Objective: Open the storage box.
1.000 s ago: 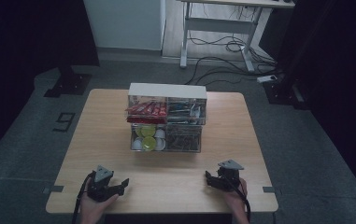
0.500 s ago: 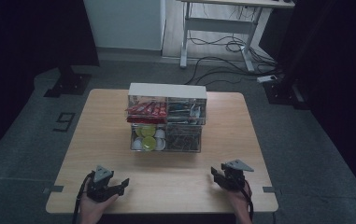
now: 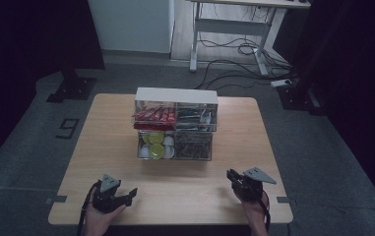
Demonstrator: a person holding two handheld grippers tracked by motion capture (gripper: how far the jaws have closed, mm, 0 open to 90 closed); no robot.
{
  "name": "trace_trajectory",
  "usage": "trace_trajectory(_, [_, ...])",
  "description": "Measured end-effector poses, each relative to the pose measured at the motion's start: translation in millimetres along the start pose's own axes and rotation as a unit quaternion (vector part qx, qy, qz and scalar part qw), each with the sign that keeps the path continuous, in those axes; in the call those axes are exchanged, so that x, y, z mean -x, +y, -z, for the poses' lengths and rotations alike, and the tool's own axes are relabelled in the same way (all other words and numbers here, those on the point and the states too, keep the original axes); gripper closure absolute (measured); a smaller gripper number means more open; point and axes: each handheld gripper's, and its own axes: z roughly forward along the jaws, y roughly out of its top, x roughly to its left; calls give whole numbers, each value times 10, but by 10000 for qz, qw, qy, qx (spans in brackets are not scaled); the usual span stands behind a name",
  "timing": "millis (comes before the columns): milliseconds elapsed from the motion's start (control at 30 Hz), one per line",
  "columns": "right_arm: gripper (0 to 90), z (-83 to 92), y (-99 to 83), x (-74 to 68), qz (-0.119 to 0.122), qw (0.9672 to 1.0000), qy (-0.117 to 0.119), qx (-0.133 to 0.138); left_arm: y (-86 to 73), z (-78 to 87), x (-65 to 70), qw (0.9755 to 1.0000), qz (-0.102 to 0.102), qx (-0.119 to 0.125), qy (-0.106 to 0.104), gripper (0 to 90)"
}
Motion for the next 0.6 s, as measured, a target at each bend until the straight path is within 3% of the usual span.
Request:
trace_trajectory(367, [883, 70, 145, -125, 108, 9991, 329, 238, -23, -71, -16, 10000, 23, -74, -7, 275])
trace_trajectory(600, [887, 17, 210, -263, 132, 9981, 531, 286, -17, -41, -11, 10000, 24, -19, 7, 275])
